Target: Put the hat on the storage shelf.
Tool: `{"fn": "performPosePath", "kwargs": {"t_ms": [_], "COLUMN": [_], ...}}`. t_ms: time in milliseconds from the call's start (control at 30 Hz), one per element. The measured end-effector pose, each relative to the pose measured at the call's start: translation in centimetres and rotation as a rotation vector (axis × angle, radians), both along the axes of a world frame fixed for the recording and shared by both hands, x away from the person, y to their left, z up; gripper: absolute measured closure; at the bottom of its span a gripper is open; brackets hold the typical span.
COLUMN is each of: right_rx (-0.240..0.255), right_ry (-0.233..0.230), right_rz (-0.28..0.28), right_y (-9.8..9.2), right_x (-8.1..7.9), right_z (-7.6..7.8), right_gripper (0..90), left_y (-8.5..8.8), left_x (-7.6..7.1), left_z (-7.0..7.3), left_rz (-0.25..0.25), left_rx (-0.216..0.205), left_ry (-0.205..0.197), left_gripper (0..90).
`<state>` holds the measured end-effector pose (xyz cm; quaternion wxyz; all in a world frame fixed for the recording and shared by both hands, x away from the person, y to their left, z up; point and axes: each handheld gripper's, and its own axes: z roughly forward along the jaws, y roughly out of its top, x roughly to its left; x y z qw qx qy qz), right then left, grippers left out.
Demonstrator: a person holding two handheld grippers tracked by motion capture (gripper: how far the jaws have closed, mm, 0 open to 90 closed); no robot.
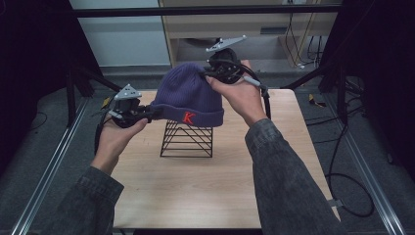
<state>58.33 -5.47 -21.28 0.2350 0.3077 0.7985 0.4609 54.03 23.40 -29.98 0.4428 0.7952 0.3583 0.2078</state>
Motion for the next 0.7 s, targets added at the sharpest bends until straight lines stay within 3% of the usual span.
{"fn": "performPosePath", "kwargs": {"t_ms": [133,267,367,500,700], "right_rx": [-0.005,-0.011,-0.020,-0.032,-0.052], "right_ry": [0.002,0.015,0.018,0.017,0.034], "right_rz": [0.000,0.000,0.000,0.002,0.009], "right_y": [0.3,0.5,0.7,1.0,1.4], "right_x": [0.5,0.6,0.7,0.6,0.6], "right_z": [-0.4,-0.7,-1.1,-1.1,-1.8], "right_gripper": [79.0,78.8,78.7,78.6,78.3], "left_y": [0.1,0.1,0.3,0.5,0.8], "left_x": [0.1,0.2,0.2,0.1,0.0], "left_z": [-0.2,-0.5,-0.5,-0.4,-1.3], "left_rz": [0.004,0.026,0.029,0.040,0.033], "left_rx": [-0.001,0.024,0.008,0.041,0.046], "left_ry": [0.004,0.005,0.008,0.003,0.020], "left_gripper": [70.9,70.9,71.3,71.3,71.2]}}
